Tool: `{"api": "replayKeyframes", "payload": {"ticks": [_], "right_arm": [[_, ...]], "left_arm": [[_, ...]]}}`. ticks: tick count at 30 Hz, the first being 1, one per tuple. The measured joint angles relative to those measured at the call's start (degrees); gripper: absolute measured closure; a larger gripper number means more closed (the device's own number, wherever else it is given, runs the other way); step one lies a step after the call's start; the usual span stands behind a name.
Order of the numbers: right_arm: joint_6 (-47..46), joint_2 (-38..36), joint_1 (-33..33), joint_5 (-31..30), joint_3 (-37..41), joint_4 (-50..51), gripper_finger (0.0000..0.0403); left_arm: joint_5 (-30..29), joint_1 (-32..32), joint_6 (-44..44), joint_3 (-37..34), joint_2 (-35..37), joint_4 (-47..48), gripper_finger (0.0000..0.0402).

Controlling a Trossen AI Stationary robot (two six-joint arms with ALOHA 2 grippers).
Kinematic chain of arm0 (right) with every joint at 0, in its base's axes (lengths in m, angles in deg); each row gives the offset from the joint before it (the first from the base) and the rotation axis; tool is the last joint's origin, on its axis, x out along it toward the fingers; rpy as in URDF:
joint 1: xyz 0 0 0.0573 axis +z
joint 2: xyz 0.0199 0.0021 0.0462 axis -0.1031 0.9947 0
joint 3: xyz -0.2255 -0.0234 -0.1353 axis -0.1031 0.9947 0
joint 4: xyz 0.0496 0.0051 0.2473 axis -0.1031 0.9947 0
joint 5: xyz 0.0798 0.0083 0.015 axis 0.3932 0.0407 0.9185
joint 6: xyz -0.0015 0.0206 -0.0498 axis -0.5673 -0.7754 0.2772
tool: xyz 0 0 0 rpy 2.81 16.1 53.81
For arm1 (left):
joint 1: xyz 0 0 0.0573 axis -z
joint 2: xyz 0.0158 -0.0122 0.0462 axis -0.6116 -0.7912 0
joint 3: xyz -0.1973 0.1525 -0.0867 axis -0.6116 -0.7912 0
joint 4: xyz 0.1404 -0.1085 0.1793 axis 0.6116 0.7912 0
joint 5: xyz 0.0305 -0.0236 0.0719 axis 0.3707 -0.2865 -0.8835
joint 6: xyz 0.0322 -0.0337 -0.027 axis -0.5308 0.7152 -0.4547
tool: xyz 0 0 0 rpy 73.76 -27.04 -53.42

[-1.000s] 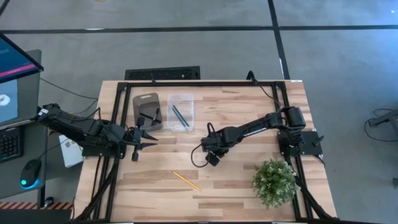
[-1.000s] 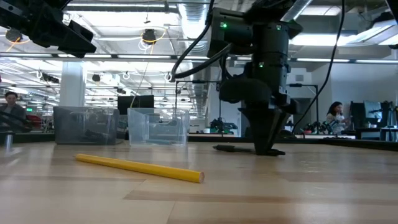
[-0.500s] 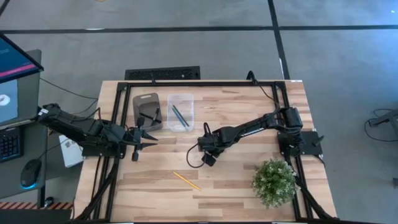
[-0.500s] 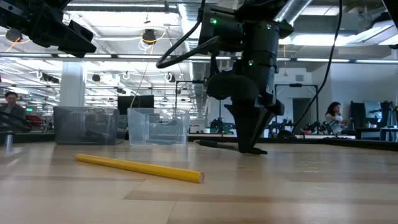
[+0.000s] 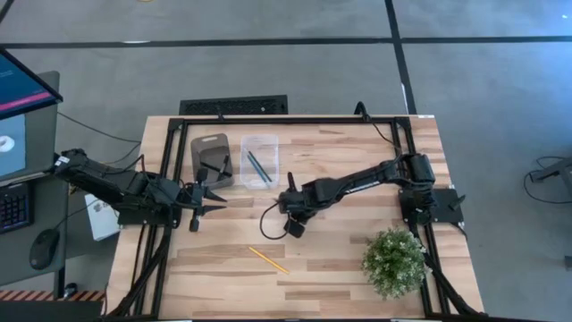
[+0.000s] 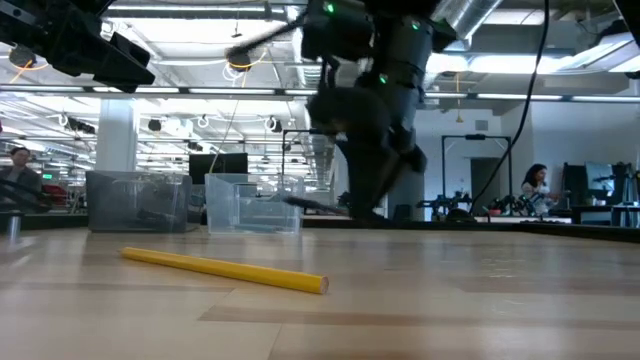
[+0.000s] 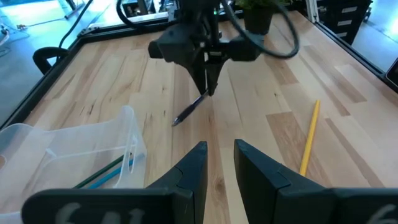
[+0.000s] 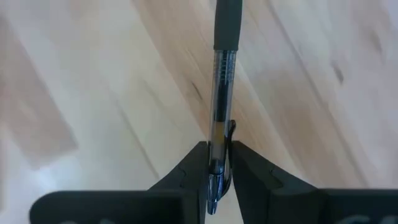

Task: Sort pens & pencils
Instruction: Put the black pen into the black bin

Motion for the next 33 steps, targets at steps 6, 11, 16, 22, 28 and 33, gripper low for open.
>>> {"api": "replayKeyframes", "payload": {"ticks": [6, 11, 16, 22, 28, 33], "right_arm": [[6.6, -0.1, -0.1, 0.0, -5.8, -1.7, 0.0319], [12.5, -0.1, -1.2, 0.0, -9.8, -5.5, 0.0319], [17.1, -0.1, -3.9, 0.0, -11.7, -12.4, 0.0319], [19.1, -0.1, -7.0, 0.0, -11.7, -22.2, 0.0319], [23.1, -0.1, -7.8, 0.0, -11.7, -29.1, 0.0319], [24.5, -0.1, -7.3, 0.0, -11.7, -38.0, 0.0319]], "left_arm": [[0.0, 0.0, -0.7, 0.0, 0.0, 0.0, 0.0330], [-1.0, 0.0, 0.3, 0.0, 0.0, -2.0, 0.0330], [-2.9, 0.0, -1.9, 0.0, 1.3, -8.3, 0.0330], [-9.5, 0.0, -4.9, 0.0, 6.8, -8.1, 0.0330], [-20.6, 0.0, -2.4, 0.0, 11.6, -6.6, 0.0330], [-22.1, 0.0, 1.2, 0.0, 12.8, -6.6, 0.0330]]}}
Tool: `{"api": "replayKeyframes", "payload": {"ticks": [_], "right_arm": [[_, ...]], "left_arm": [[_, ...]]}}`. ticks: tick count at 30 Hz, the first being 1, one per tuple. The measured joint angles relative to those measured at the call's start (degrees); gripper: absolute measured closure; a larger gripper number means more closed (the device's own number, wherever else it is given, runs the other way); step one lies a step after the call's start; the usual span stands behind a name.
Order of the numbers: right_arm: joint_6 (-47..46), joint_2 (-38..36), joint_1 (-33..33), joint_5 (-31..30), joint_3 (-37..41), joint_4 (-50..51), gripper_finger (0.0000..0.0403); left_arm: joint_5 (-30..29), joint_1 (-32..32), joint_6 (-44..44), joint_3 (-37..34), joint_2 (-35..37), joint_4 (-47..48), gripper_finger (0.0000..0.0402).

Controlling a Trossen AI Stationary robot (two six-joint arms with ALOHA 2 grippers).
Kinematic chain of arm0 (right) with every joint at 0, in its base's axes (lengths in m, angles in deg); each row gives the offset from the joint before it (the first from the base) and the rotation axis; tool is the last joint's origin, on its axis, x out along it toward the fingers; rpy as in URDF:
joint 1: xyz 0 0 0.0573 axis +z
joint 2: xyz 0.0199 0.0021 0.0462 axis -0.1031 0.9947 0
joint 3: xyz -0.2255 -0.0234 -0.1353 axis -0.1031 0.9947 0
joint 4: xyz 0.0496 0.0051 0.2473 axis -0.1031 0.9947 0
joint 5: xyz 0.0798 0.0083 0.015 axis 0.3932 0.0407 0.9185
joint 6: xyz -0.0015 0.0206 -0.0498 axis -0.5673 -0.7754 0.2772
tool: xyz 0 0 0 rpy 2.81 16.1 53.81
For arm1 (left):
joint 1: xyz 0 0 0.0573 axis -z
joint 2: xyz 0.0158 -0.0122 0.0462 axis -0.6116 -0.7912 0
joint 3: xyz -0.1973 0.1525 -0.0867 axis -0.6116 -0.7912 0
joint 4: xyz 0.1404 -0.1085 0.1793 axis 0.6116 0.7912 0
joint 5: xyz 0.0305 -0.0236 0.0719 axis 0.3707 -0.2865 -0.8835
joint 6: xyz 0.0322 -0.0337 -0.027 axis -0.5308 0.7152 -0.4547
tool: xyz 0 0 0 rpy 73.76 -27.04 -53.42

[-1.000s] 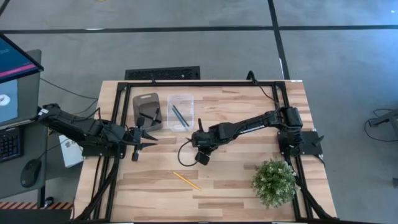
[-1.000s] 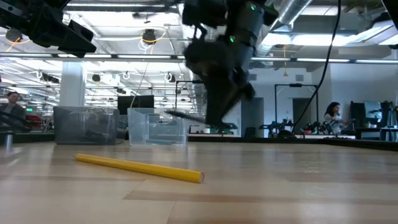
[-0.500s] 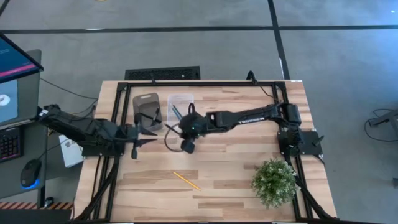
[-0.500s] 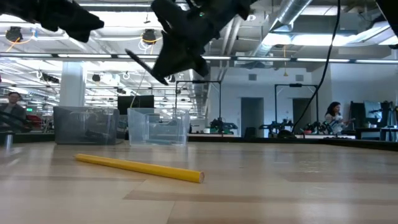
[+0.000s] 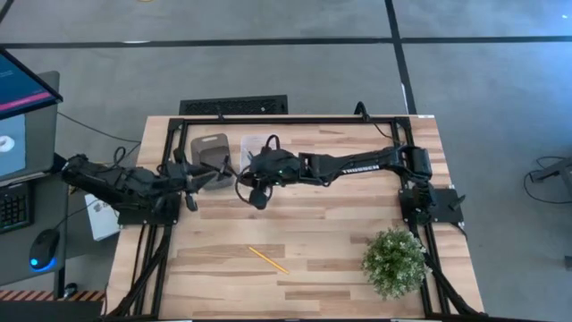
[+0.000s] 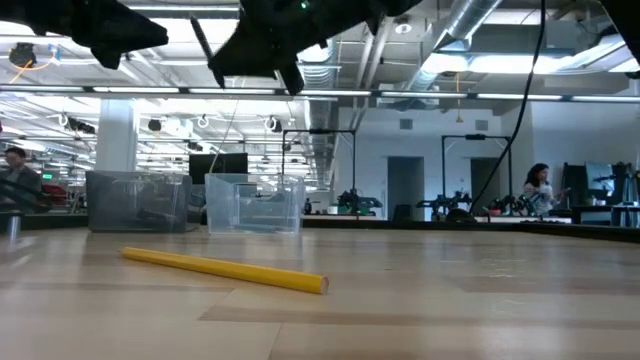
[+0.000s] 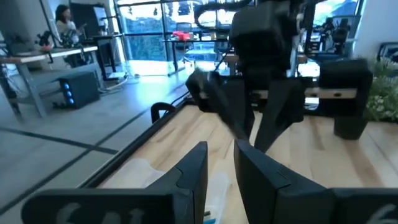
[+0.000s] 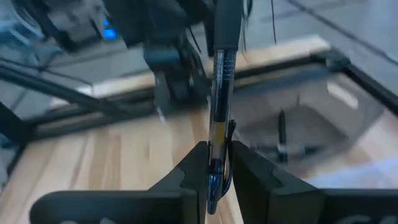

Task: Sort pens & pencils
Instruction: Put the black pen into the black bin

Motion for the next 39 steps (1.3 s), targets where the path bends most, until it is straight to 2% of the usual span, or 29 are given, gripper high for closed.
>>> {"api": "replayKeyframes", "payload": {"ticks": [4, 7, 13, 16, 19, 26, 39], "right_arm": [[1.4, 0.0, 0.5, 0.1, 0.0, -4.3, 0.0319], [1.6, 0.0, 0.6, 0.2, 0.0, -5.1, 0.0319], [1.5, 0.2, 0.4, 0.1, 0.0, -4.9, 0.0319], [1.6, 0.3, 0.5, 0.2, 0.0, -4.9, 0.0319], [2.8, 0.3, 0.6, 0.2, 0.0, -4.9, 0.0319], [4.3, 0.4, 1.2, 0.1, 0.0, -5.0, 0.0319], [4.4, 0.4, 1.3, 0.1, 0.0, -5.0, 0.0319]], "left_arm": [[0.2, 0.0, 1.8, 0.0, 0.0, -0.3, 0.0330], [2.4, 0.0, 2.0, 0.0, -0.1, -0.3, 0.0330], [14.4, 0.0, -5.0, 0.0, -0.1, 0.2, 0.0330], [17.9, 0.0, -8.5, 0.0, -0.1, 0.2, 0.0330], [17.9, 0.0, -10.2, 0.0, -0.1, 0.2, 0.0330], [17.0, 0.0, -7.8, 0.0, -0.1, 0.3, 0.0323], [12.0, 0.0, -7.9, 0.0, -0.1, 0.9, 0.0203]]}}
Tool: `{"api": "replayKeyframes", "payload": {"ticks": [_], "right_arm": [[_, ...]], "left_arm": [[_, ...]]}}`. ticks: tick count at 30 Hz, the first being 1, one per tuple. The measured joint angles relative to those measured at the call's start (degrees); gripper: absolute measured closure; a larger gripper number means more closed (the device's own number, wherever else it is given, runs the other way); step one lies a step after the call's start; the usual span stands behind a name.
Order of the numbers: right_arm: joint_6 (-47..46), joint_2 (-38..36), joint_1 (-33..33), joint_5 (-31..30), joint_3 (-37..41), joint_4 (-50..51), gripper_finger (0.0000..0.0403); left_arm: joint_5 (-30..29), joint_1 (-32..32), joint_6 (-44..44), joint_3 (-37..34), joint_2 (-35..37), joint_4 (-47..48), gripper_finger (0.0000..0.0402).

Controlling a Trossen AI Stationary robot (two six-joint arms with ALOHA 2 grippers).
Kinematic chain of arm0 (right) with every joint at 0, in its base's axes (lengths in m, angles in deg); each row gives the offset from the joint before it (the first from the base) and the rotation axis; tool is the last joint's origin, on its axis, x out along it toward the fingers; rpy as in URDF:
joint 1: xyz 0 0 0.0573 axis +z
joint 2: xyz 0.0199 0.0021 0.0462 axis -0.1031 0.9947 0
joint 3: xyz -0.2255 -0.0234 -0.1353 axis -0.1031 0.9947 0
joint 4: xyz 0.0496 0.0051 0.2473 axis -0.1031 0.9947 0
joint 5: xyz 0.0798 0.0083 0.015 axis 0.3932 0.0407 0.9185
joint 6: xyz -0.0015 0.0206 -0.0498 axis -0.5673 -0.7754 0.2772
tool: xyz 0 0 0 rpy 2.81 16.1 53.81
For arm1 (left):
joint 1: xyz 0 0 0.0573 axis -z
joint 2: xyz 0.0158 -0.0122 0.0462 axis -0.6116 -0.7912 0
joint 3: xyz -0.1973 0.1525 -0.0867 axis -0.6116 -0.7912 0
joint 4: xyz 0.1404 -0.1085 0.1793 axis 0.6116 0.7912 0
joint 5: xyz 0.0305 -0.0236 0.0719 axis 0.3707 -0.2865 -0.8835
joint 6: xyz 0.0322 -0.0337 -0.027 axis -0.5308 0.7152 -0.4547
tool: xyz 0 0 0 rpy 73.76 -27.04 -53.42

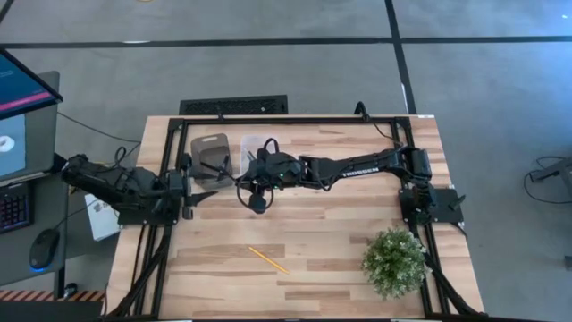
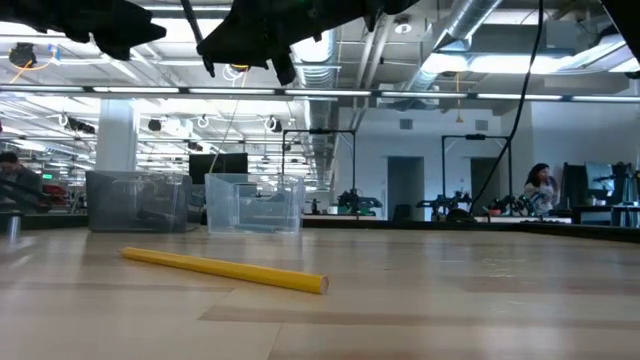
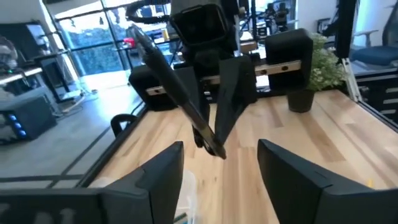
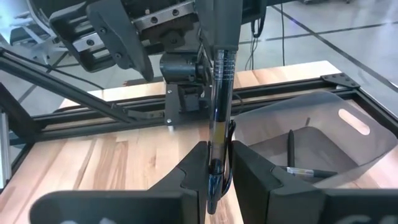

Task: Sort pens & pencils
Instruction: Put the black pen into the black bin

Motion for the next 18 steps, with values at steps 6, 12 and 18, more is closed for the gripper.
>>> {"api": "replayKeyframes", "payload": {"ticks": [6, 12, 18], "right_arm": [[0.0, 0.0, 0.3, 0.0, 0.0, 0.0, 0.0319], [1.0, 0.0, 1.0, 0.0, 0.0, 0.0, 0.0319], [1.5, 0.1, 1.7, 0.0, 0.0, -0.5, 0.0319]], "left_arm": [[0.0, 0.0, 2.5, 0.0, 0.0, 1.7, 0.0198], [-1.7, 0.0, 3.7, 0.0, 0.0, -2.8, 0.0198], [-2.4, 0.0, 4.1, 0.0, 0.0, -6.1, 0.0199]]}}
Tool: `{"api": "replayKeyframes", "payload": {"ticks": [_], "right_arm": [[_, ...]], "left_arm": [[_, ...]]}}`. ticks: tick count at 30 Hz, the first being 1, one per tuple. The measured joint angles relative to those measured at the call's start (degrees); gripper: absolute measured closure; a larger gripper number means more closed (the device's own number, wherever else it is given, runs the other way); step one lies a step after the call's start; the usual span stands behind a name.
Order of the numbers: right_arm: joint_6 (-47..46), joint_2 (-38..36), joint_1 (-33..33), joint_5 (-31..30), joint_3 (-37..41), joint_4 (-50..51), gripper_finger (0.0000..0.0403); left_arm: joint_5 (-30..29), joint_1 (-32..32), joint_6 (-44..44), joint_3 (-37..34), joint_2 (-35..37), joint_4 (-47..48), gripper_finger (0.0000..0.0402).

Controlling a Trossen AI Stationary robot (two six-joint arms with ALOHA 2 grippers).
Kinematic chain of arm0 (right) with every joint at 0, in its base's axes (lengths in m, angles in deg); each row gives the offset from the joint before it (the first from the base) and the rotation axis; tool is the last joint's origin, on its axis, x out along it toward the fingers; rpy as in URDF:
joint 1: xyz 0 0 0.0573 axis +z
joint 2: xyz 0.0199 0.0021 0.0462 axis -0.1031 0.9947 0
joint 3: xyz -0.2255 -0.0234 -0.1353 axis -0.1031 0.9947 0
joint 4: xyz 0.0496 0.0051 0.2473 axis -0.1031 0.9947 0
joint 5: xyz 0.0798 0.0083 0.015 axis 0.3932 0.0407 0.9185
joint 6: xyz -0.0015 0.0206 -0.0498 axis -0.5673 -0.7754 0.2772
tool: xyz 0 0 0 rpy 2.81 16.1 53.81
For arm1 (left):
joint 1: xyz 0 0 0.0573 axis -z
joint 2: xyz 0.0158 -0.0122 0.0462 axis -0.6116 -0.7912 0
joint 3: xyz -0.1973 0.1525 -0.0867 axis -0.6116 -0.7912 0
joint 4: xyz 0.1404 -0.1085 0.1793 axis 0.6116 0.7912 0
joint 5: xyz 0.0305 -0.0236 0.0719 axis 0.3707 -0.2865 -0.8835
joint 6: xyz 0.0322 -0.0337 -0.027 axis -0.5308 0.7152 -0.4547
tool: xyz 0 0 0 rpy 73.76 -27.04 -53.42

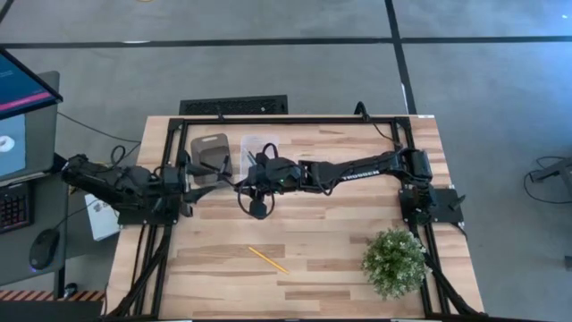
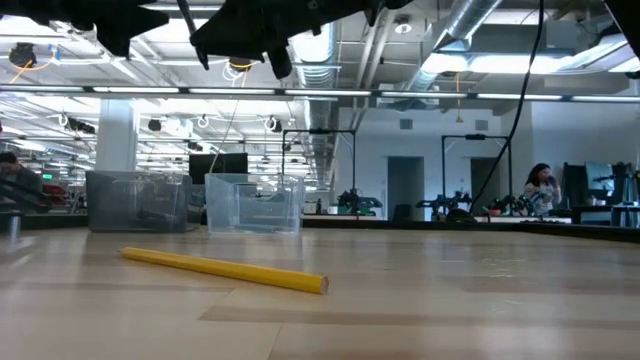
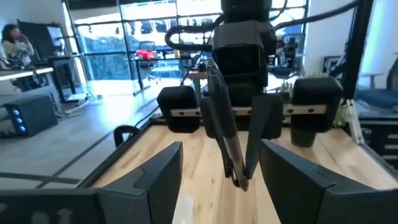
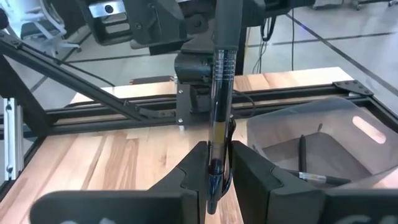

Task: Sort pens & pencils
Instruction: Put the black pen into the black bin

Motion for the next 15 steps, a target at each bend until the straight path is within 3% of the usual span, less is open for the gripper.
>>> {"api": "replayKeyframes", "payload": {"ticks": [15], "right_arm": [[1.0, 0.0, 0.6, 0.1, 0.0, -6.0, 0.0319]], "left_arm": [[3.2, 0.0, 4.3, 0.0, -1.8, -5.8, 0.0199]]}}
